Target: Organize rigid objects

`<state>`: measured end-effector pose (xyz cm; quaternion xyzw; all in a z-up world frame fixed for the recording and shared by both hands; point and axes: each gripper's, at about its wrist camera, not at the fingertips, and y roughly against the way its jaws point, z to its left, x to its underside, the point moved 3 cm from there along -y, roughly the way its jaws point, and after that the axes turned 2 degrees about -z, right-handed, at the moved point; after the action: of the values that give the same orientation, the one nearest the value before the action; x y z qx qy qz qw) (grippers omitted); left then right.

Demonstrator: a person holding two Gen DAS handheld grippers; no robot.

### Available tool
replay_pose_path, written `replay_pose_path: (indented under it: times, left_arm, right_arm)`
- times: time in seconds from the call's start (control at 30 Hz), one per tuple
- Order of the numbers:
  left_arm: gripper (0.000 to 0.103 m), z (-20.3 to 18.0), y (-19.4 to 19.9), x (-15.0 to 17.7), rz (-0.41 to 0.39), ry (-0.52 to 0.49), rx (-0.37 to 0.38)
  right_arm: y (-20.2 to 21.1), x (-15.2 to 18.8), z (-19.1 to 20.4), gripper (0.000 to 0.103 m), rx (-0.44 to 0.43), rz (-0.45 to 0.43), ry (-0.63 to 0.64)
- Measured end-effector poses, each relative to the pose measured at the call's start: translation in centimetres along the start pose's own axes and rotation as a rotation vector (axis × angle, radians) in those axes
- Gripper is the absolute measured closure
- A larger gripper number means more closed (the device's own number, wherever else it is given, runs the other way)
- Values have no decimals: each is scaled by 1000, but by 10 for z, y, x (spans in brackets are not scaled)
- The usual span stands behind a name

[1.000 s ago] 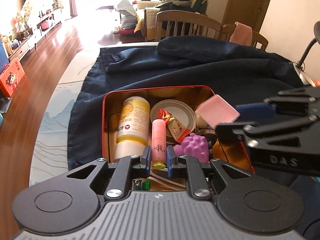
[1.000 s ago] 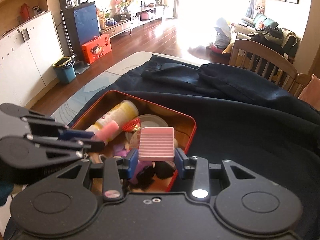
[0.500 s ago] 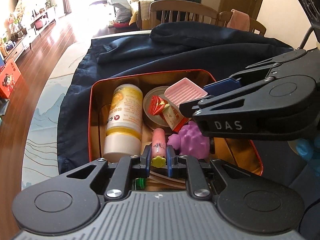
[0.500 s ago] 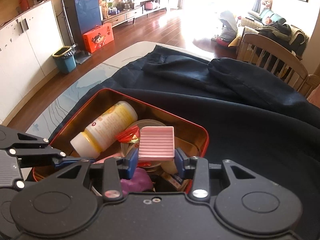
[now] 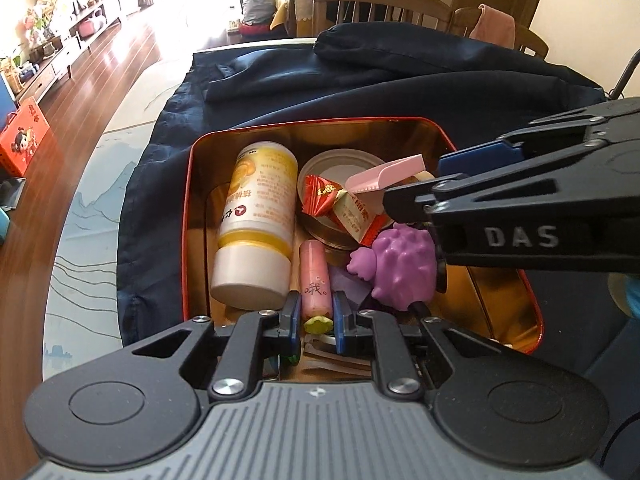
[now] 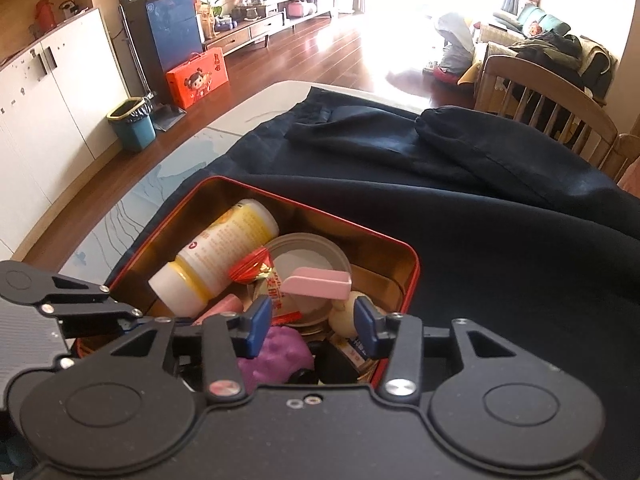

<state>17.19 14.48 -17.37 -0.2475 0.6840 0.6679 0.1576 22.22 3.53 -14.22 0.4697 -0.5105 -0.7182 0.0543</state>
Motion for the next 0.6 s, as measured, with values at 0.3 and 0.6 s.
replay_pose_path:
  times: [0.3, 0.6]
  left_arm:
    - [87, -2, 13, 5, -18, 4, 17]
    - [53, -5, 32, 10, -57, 16, 43]
  right_arm:
    - [34, 12, -10, 48, -35, -56, -87]
    - [65, 28, -6, 42, -70, -101, -133]
